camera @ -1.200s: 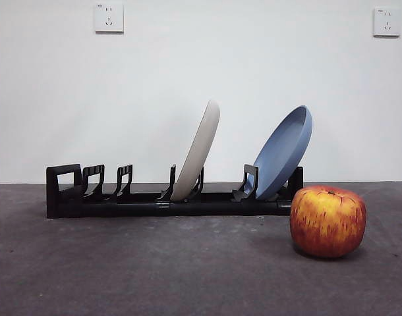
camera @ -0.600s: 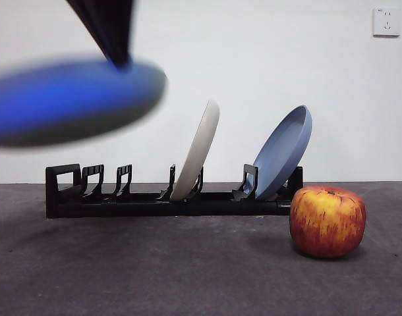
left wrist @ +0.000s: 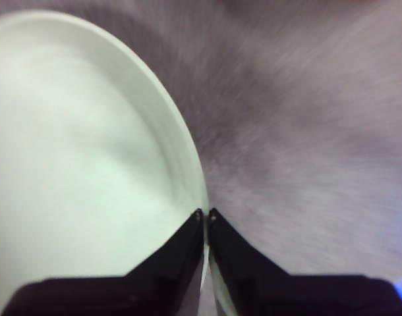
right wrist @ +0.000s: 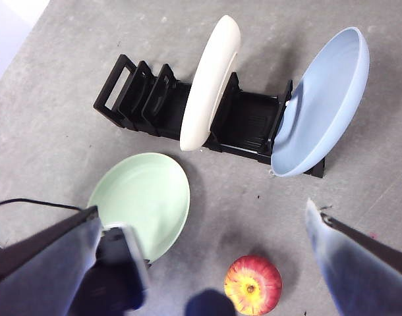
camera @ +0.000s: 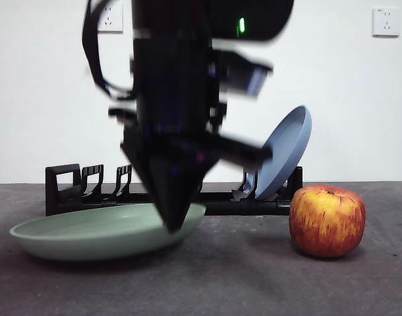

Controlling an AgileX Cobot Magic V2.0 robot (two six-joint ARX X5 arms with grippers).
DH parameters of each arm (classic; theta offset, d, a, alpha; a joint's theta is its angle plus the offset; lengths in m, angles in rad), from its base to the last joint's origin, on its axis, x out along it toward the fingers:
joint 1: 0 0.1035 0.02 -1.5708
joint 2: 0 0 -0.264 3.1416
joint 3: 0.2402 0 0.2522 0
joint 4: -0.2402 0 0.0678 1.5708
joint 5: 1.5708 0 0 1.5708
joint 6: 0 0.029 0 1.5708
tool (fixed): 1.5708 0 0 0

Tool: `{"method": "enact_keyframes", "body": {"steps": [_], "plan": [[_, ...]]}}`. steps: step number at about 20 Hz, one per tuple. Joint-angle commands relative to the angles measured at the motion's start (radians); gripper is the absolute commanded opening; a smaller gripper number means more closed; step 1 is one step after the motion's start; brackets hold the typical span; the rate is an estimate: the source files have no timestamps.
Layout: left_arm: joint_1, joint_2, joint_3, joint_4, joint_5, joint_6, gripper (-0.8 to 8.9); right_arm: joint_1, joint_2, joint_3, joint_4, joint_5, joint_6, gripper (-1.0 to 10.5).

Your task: Take the green plate from the plate rack,put the plate on the table,take the apple from the table,put the apple in the plate

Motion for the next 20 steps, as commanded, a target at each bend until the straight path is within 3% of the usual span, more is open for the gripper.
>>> {"method": "enact_keyframes", "body": {"steps": [1, 4, 7, 10, 18, 20], "plan": [[0.002, 0.045, -0.005, 0.0, 0.0, 0.008, -0.09, 0.0, 0.006, 0.005, 0.0, 0.002, -0.011, 6.0], [0.002, 0.059, -0.005, 0.007, 0.079, 0.008, -0.02, 0.0, 0.006, 0.005, 0.001, 0.002, -0.015, 6.0], [0.003, 0.059, -0.005, 0.001, 0.076, 0.004, 0.13, 0.0, 0.006, 0.005, 0.0, 0.002, -0.015, 6.0], [0.017, 0.059, -0.005, -0.005, 0.072, 0.004, 1.36, 0.0, 0.006, 0.005, 0.0, 0.002, -0.014, 6.0], [0.037, 0.018, -0.005, -0.007, 0.069, 0.01, 1.46, 0.0, 0.006, 0.005, -0.019, 0.006, -0.019, 6.0], [0.036, -0.067, -0.005, -0.022, 0.069, 0.009, 2.3, 0.0, 0.006, 0.005, -0.02, 0.017, -0.019, 6.0]]}}
